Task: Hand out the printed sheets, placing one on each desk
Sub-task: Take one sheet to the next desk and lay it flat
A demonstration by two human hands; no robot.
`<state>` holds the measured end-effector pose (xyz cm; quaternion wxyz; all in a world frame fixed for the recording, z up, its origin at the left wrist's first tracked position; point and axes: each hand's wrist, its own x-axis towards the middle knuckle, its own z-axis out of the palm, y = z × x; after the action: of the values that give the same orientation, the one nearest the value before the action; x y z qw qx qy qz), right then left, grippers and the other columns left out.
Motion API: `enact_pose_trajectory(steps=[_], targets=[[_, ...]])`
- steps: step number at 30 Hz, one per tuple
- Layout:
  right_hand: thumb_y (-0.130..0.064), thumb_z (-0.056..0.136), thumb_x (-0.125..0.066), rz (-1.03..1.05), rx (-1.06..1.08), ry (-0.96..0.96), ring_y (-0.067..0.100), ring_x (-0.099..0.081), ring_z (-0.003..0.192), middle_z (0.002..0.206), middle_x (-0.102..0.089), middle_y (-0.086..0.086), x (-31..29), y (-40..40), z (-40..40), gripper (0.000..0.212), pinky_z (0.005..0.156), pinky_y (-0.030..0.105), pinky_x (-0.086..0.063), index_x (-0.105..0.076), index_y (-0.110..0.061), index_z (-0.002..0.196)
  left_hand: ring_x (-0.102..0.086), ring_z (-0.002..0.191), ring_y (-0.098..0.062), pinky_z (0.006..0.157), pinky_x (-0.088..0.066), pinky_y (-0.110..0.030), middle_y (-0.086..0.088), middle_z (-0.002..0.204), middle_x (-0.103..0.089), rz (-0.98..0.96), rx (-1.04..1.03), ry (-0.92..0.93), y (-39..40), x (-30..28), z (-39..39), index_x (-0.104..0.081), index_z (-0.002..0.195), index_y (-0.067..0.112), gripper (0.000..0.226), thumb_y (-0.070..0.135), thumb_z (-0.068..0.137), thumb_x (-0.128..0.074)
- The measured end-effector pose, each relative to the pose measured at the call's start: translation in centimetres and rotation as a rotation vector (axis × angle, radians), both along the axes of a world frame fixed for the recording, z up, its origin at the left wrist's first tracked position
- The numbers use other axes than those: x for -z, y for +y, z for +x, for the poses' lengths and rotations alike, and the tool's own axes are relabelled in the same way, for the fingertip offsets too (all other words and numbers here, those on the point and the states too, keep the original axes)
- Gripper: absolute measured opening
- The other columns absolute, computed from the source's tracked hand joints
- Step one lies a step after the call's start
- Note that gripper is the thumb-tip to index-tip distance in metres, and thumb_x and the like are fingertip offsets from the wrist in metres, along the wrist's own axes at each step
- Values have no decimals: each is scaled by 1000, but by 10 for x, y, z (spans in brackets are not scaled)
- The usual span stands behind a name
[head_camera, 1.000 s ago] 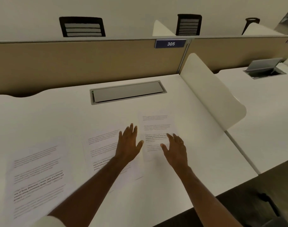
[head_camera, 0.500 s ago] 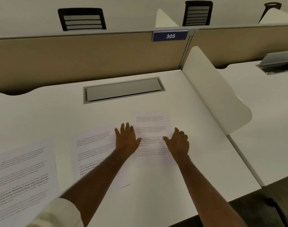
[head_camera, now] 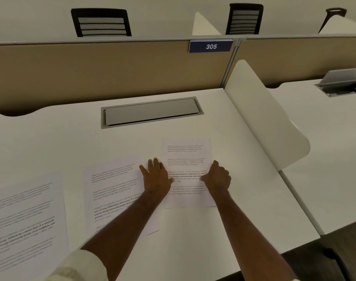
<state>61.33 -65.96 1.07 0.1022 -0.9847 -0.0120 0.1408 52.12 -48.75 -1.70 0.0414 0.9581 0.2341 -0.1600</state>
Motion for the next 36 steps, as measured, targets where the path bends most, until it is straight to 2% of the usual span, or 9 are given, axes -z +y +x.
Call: enact_pose_trajectory(steps=[6,11,16,22,26,29,32,34,36], targets=[[-42,79,-77,276,142,117,32,-62,116,124,-67,9,2,-4,8,61,97,41,-50,-55,-13,128,-8,153,-37,119,-8,-66,-16,166,-12,1,-1,27,0,-2,1,-21,155,7,85,62,95,-44],[-35,86,-73,579,335,155,29,-64,112,124,-69,8,2,-13,19,42,86,29,-41,-63,-11,119,-7,153,-37,119,-8,-66,-15,166,-10,-27,-12,40,0,-4,2,-19,156,7,86,61,95,-45],[-22,83,-76,707,395,190,35,-69,104,110,-75,11,4,-25,23,17,97,49,-55,-71,-11,95,-9,153,-36,119,-10,-66,-14,166,-10,-52,-34,15,0,-2,1,-20,156,8,86,61,94,-47],[-16,79,-81,786,433,122,37,-70,99,106,-76,13,3,-34,23,12,89,48,-55,-74,-13,88,-18,151,-36,120,-3,-63,-15,165,-16,-85,-23,-37,8,-1,3,-32,152,9,88,69,89,-48],[-9,80,-79,918,464,122,43,-71,99,103,-76,20,1,-42,24,18,90,53,-56,-76,-1,95,-35,145,-29,122,-20,-48,-11,159,-35,-456,-243,-335,21,-9,7,-51,142,13,66,56,92,-58],[-5,81,-78,1027,501,153,46,-72,95,103,-75,24,-9,-42,22,13,90,58,-58,-74,0,93,-56,129,-29,109,-44,-39,-13,143,-57,-732,-427,-591,31,-23,10,-59,135,8,53,37,92,-67],[-1,82,-76,1138,511,202,34,-71,78,100,-74,23,-20,-39,19,7,78,45,-62,-72,-5,86,-70,102,-29,86,-60,-38,-18,127,-68,-1042,-630,-693,39,-36,14,-63,128,1,44,25,92,-69],[-1,83,-76,1177,488,226,26,-70,68,94,-75,19,-27,-34,16,7,60,30,-61,-71,-5,86,-72,82,-20,60,-60,-24,-15,115,-73,-1191,-717,-721,43,-43,11,-68,118,3,32,23,93,-68],[-2,83,-75,1181,464,241,21,-70,63,90,-75,15,-31,-30,13,6,51,24,-58,-72,-6,87,-72,76,-16,51,-57,-20,-11,106,-74,-1199,-750,-746,44,-48,7,-71,110,8,24,25,93,-67]])
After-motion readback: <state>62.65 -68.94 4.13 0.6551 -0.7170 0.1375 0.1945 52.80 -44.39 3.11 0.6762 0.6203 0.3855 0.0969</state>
